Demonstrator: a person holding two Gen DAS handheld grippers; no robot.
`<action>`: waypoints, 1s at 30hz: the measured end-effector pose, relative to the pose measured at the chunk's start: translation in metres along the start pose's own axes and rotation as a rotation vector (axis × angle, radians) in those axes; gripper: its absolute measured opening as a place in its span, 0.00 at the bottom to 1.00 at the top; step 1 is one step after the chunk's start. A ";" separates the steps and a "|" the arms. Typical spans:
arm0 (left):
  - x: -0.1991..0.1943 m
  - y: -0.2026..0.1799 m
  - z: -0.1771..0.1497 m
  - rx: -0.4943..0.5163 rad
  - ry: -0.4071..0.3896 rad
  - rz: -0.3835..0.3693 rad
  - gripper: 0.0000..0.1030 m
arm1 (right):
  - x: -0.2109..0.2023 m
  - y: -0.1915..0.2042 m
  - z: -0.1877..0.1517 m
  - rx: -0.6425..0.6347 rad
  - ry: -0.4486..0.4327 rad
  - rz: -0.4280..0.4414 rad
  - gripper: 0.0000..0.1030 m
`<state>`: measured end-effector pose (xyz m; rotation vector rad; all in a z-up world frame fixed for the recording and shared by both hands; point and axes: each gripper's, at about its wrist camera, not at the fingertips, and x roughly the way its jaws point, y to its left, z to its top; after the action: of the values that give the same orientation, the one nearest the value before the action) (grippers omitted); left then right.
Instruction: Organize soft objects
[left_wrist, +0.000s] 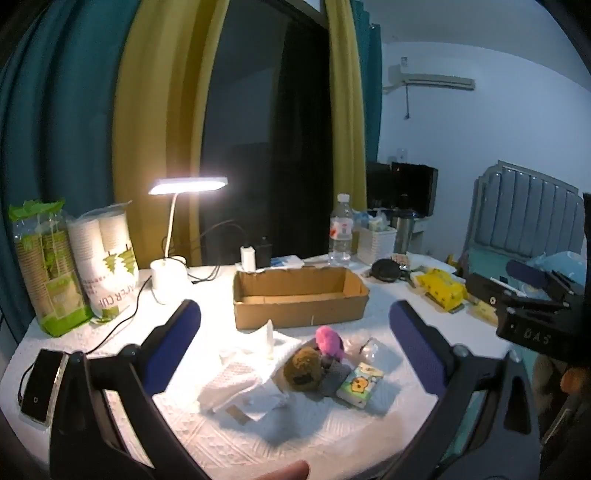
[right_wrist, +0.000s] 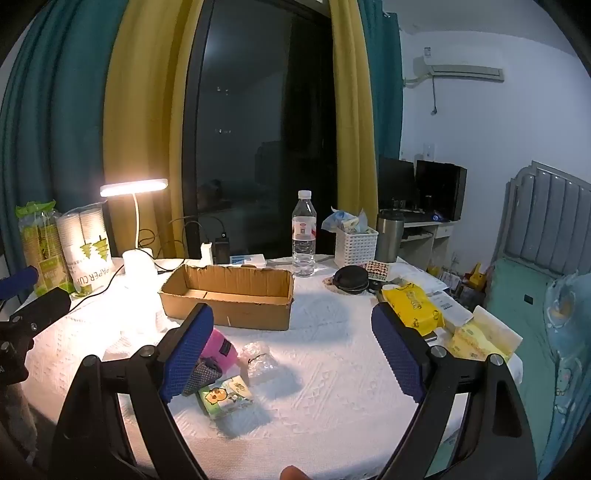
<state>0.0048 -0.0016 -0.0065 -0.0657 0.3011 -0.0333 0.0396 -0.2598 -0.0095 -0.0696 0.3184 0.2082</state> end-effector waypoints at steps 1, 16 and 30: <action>0.000 0.000 0.000 -0.001 -0.002 0.001 1.00 | 0.000 0.000 0.000 -0.001 0.000 0.000 0.87; -0.002 0.004 0.003 -0.009 -0.004 -0.007 1.00 | 0.000 0.000 -0.001 -0.006 0.005 0.001 0.87; -0.002 0.004 -0.002 -0.040 -0.013 0.006 1.00 | 0.000 0.001 -0.002 -0.008 0.005 -0.001 0.87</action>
<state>0.0029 0.0025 -0.0077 -0.1042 0.2894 -0.0210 0.0393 -0.2592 -0.0114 -0.0778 0.3222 0.2082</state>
